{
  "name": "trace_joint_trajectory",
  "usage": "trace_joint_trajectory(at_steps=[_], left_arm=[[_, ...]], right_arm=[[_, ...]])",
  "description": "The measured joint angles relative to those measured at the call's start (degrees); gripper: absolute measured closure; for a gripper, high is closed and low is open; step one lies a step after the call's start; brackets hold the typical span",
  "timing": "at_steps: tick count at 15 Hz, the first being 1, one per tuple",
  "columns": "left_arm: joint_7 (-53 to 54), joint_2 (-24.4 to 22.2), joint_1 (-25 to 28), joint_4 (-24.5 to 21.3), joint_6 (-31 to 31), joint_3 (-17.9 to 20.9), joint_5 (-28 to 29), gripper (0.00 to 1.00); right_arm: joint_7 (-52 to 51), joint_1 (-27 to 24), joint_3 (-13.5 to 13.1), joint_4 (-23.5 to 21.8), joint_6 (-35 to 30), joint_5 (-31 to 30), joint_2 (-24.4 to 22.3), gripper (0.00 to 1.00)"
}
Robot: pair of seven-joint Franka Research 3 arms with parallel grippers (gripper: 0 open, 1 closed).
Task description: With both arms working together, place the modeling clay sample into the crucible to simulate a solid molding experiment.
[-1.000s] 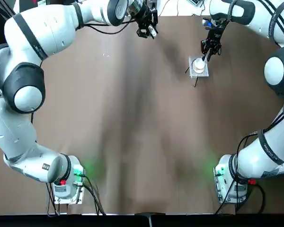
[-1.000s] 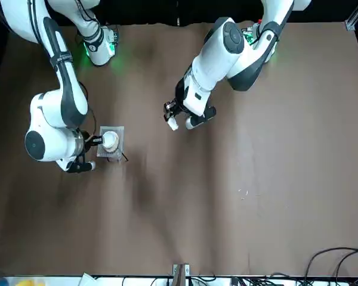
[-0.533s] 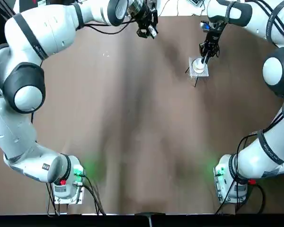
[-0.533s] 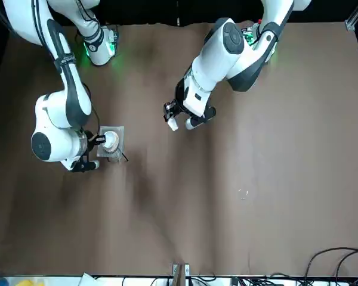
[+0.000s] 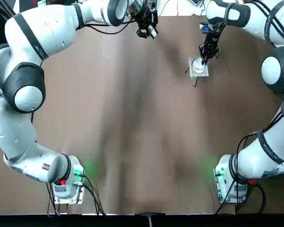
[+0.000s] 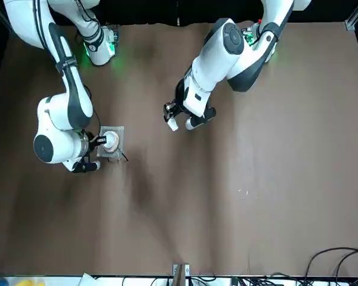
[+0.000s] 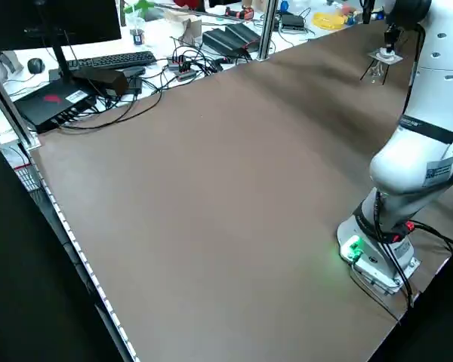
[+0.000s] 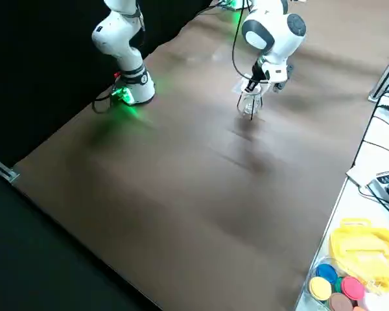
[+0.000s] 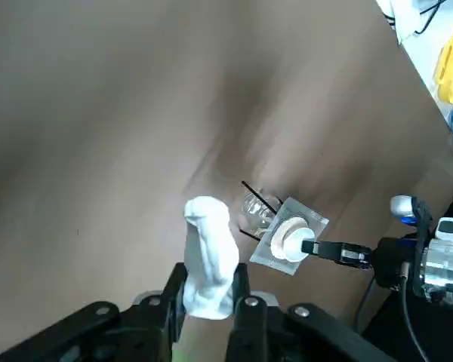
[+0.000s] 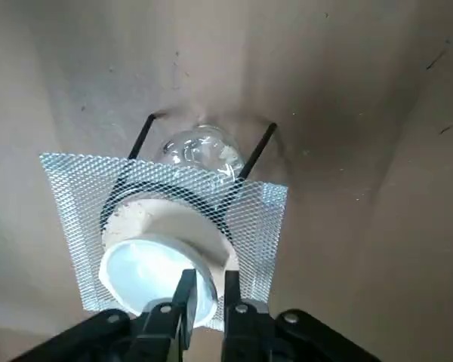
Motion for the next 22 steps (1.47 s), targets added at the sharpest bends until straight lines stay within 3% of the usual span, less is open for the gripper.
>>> trace_joint_trajectory(at_steps=[1,3,4,10,13,16,22], left_arm=[[0.0,0.0,0.0,0.0,0.0,0.0,0.0,0.72],[0.0,0.0,0.0,0.0,0.0,0.0,0.0,0.71],[0.0,0.0,0.0,0.0,0.0,0.0,0.0,0.71],[0.0,0.0,0.1,0.0,0.1,0.0,0.0,0.71],[0.0,0.0,0.1,0.1,0.2,0.0,0.0,0.71],[0.0,0.0,0.3,0.1,0.2,0.0,0.0,0.71],[0.0,0.0,0.5,0.1,0.2,0.1,-1.5,0.71]], right_arm=[[0.0,0.0,0.0,0.0,0.0,0.0,0.0,0.78],[0.0,0.0,0.0,0.2,-0.3,0.5,-0.1,0.94],[0.0,0.0,0.1,0.4,-0.5,0.5,-0.3,0.95],[0.0,0.1,0.0,1.1,-2.8,0.5,-0.2,0.95],[0.0,0.1,0.4,3.8,-7.0,1.3,-0.2,0.95],[2.8,0.8,2.3,9.2,-11.7,4.4,-0.3,0.95],[10.6,7.0,2.8,11.8,-11.4,15.1,-0.3,0.95]])
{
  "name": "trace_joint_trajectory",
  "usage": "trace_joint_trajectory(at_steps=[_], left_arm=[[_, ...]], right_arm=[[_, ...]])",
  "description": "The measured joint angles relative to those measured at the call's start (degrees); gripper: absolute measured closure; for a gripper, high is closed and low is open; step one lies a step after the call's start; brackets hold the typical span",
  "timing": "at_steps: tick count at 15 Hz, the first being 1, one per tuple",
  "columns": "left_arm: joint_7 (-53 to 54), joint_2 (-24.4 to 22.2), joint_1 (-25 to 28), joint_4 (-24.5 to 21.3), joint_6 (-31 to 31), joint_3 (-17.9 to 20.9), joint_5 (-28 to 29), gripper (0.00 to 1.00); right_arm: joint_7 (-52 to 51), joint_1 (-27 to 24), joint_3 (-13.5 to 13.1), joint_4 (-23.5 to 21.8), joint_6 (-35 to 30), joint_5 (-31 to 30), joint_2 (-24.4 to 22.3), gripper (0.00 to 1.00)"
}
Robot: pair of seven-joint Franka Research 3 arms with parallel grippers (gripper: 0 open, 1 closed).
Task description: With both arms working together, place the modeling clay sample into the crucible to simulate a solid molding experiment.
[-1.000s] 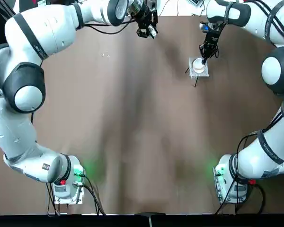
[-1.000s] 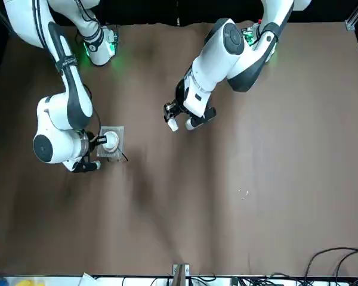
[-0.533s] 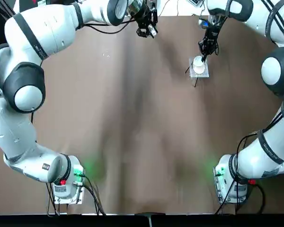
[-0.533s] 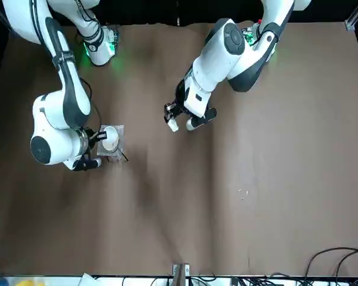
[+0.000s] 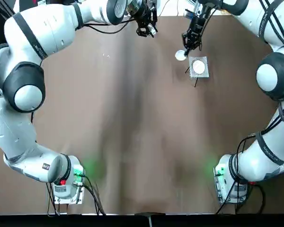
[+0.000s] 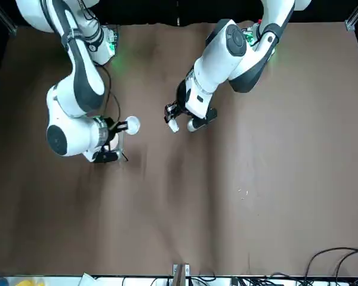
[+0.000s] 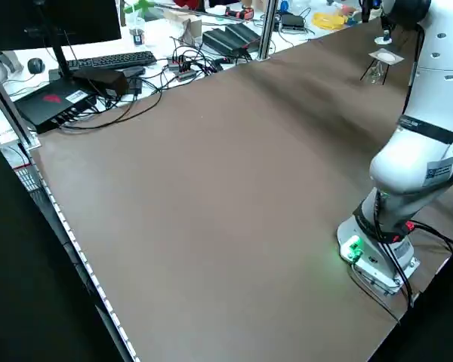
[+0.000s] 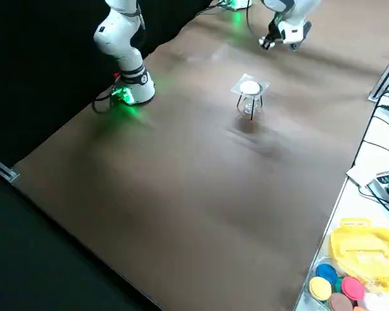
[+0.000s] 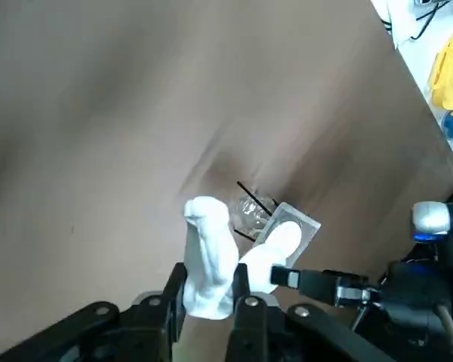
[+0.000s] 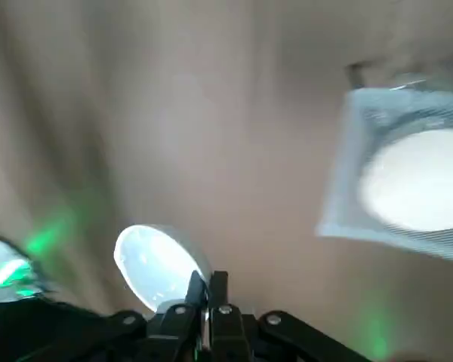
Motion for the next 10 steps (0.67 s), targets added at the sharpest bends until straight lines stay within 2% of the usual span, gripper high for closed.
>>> trace_joint_trajectory(at_steps=[2,5,10], left_arm=[[0.0,0.3,0.0,0.0,0.0,0.0,-0.6,0.71],[0.0,1.0,0.3,0.0,0.0,0.0,-1.4,0.71],[0.0,1.1,0.4,0.1,-0.8,0.0,-2.1,0.71]], right_arm=[[1.7,1.9,0.0,1.0,1.4,3.3,0.0,0.95],[5.3,4.8,0.0,1.2,7.0,7.6,0.0,0.95],[7.8,7.3,0.0,1.2,12.2,9.5,0.0,0.95]])
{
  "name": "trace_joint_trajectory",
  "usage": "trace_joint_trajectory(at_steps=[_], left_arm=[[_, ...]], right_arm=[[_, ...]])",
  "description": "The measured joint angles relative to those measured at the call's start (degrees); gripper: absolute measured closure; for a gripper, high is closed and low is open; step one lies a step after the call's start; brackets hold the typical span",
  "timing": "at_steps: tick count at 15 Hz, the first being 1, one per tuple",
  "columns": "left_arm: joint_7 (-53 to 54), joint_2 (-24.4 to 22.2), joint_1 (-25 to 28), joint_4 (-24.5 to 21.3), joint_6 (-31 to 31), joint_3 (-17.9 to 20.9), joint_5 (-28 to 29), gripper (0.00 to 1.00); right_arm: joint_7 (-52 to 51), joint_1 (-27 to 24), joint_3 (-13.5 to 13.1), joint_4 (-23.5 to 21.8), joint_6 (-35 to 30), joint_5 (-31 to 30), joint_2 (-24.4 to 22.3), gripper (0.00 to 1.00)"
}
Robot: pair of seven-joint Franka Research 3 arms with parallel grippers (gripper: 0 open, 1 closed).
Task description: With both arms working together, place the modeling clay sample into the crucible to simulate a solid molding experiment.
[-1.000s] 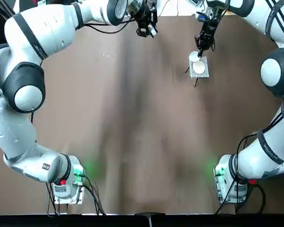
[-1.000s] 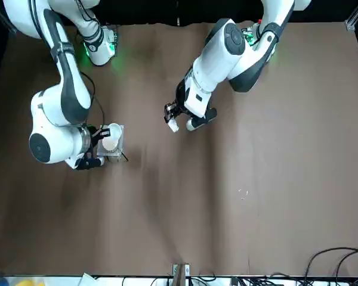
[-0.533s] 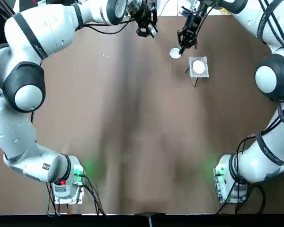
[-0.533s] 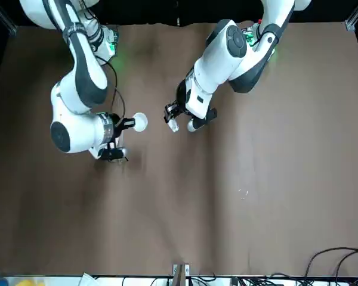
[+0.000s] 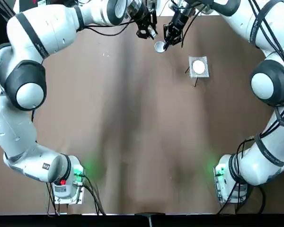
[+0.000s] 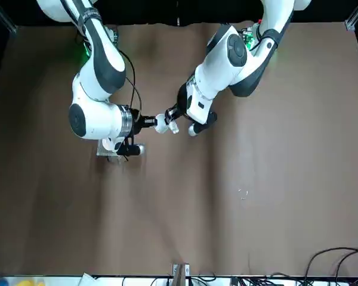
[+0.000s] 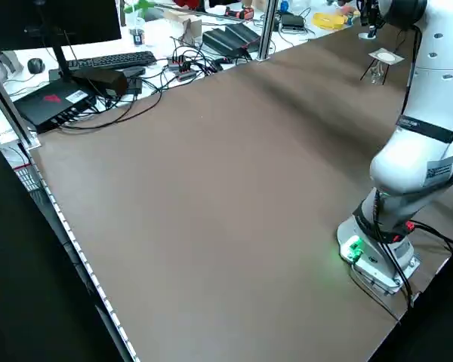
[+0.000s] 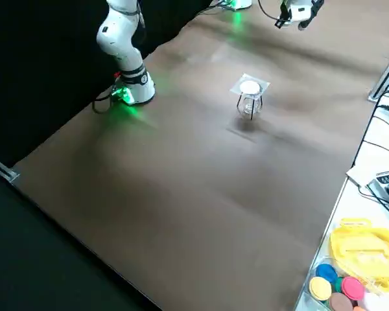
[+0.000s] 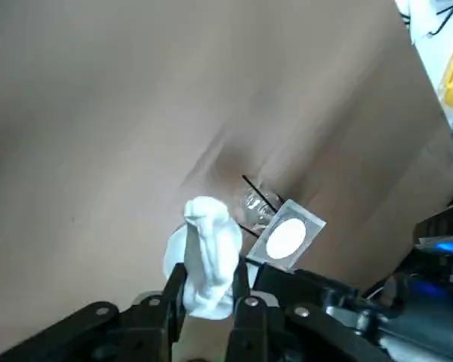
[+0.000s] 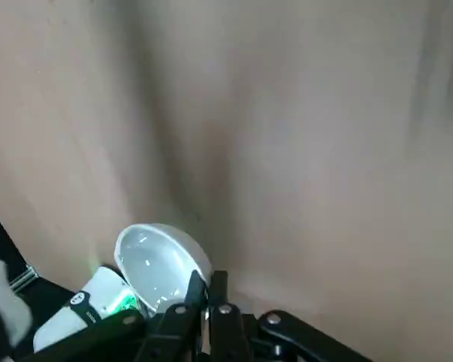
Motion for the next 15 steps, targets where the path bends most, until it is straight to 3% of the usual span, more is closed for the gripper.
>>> trace_joint_trajectory(at_steps=[5,15], left_arm=[[0.0,0.0,-0.1,0.0,-1.9,-0.5,-0.1,0.71],[0.7,0.1,-0.5,0.0,-2.4,-1.2,-0.1,0.71]], right_arm=[[0.0,0.0,-0.1,0.0,4.6,1.2,0.1,0.95],[0.0,0.8,0.0,0.0,4.5,1.3,0.1,0.95]])
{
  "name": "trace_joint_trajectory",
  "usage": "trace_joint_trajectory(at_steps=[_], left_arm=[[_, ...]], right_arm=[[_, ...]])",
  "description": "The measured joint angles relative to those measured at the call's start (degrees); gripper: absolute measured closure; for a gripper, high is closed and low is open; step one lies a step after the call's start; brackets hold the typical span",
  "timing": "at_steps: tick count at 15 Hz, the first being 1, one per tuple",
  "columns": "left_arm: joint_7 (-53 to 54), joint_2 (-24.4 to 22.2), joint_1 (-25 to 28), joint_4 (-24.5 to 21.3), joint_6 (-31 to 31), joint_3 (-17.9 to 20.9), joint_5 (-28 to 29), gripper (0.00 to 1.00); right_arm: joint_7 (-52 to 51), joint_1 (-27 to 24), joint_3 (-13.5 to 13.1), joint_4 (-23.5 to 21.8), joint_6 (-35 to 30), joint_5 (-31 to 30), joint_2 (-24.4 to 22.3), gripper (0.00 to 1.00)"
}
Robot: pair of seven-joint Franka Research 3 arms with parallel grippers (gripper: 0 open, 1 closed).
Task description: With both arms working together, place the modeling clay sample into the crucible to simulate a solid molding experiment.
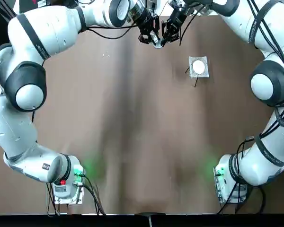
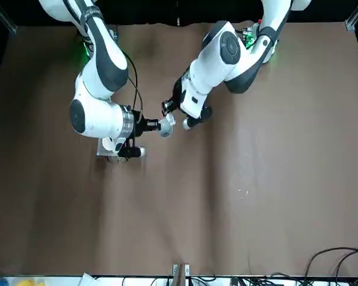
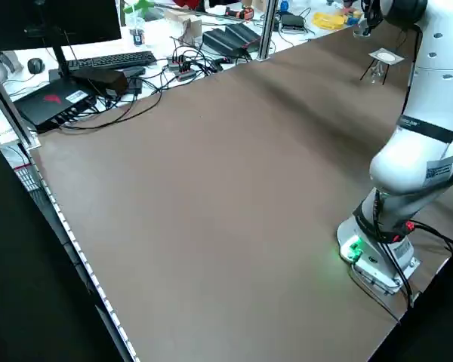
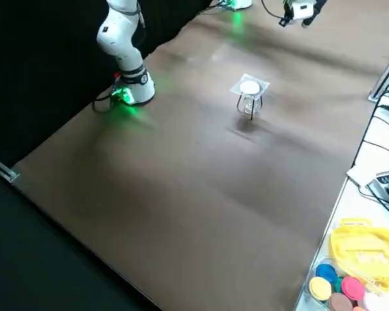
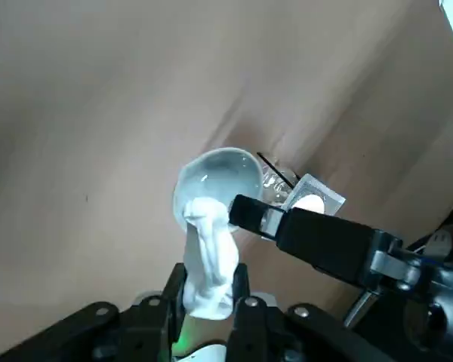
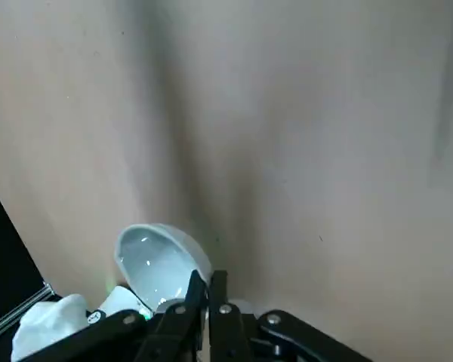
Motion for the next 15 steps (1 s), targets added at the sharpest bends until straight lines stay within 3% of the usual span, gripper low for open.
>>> trace_joint_trajectory(at_steps=[13,14,15], left_arm=[[3.1,2.1,-0.5,-0.1,-0.2,0.1,0.0,0.67],[3.2,2.1,-0.5,-0.1,-0.4,0.1,0.0,0.61],[3.2,2.1,-0.3,-0.1,-0.5,0.2,0.0,0.44]], right_arm=[[-0.1,0.5,0.8,0.0,-2.3,1.2,0.0,0.95],[-0.1,0.4,0.7,0.0,-2.3,1.2,0.0,0.95],[-0.1,0.2,0.6,0.0,-2.3,1.2,0.0,0.95]])
